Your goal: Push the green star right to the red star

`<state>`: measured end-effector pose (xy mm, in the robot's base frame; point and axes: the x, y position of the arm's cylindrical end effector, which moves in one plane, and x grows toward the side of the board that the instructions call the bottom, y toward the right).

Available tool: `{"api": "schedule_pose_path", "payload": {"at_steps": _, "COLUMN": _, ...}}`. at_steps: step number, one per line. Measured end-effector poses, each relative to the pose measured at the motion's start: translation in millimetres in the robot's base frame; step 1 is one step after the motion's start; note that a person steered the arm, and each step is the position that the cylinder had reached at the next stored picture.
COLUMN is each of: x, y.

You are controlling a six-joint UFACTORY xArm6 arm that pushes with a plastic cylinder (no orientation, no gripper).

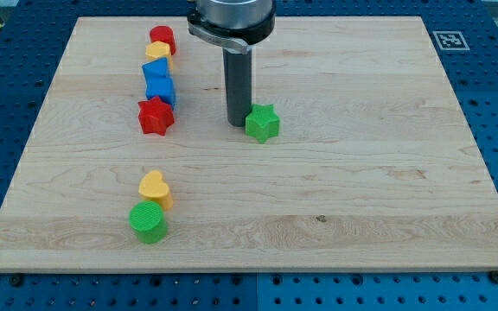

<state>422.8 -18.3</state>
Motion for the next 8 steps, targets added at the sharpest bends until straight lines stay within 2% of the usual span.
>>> {"api": "schedule_pose_path", "payload": {"at_steps": 3, "x": 9.5, "y": -31.1}}
{"api": "schedule_pose_path", "payload": {"at_steps": 4, "x": 1.8, "y": -42.3}}
{"api": "schedule_pose_path", "payload": {"at_steps": 5, "x": -32.4, "y": -33.9}}
{"api": "schedule_pose_path", "payload": {"at_steps": 6, "x": -44.6, "y": 16.8}}
{"api": "schedule_pose_path", "payload": {"at_steps": 7, "x": -36.3, "y": 87.6}}
{"api": "schedule_pose_path", "payload": {"at_steps": 8, "x": -11.0, "y": 98.0}}
